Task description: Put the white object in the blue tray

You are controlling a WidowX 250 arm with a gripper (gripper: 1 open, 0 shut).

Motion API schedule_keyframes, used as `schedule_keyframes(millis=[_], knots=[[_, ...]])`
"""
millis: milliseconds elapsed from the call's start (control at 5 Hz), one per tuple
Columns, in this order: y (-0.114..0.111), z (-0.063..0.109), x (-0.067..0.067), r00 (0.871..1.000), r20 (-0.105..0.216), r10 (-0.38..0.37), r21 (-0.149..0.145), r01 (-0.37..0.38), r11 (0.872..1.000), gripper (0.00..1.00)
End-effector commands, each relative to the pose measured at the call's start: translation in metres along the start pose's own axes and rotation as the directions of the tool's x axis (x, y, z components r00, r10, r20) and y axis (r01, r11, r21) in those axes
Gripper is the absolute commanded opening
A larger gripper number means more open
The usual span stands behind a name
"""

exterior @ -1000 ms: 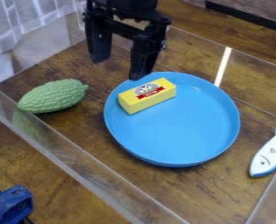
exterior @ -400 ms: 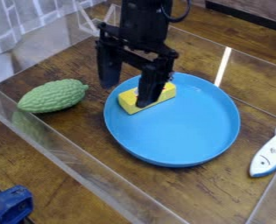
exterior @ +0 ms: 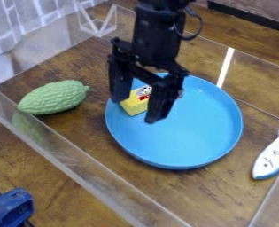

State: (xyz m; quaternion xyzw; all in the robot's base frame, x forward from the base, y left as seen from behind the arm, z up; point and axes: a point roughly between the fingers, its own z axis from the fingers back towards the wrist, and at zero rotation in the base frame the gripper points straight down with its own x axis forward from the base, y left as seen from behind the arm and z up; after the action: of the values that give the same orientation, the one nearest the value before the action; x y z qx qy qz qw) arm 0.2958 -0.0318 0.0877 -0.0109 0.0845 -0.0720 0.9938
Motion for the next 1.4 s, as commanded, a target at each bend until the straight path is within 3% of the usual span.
schedule_keyframes(millis=[0,400,800,1000,1200], knots=[[-0.017,0.015,0.015,0.994,0.076,-0.079,0.01,0.078,0.997,1.0],[-0.064,0.012,0.043,0.97,0.125,-0.208,0.034,0.206,0.978,1.0],[-0.111,-0.002,0.065,0.94,0.162,-0.299,0.053,0.294,0.954,1.0],[-0.115,-0.01,0.074,0.933,0.193,-0.305,0.052,0.301,0.952,1.0],[-0.114,-0.005,0.079,0.928,0.214,-0.304,0.064,0.297,0.953,1.0]])
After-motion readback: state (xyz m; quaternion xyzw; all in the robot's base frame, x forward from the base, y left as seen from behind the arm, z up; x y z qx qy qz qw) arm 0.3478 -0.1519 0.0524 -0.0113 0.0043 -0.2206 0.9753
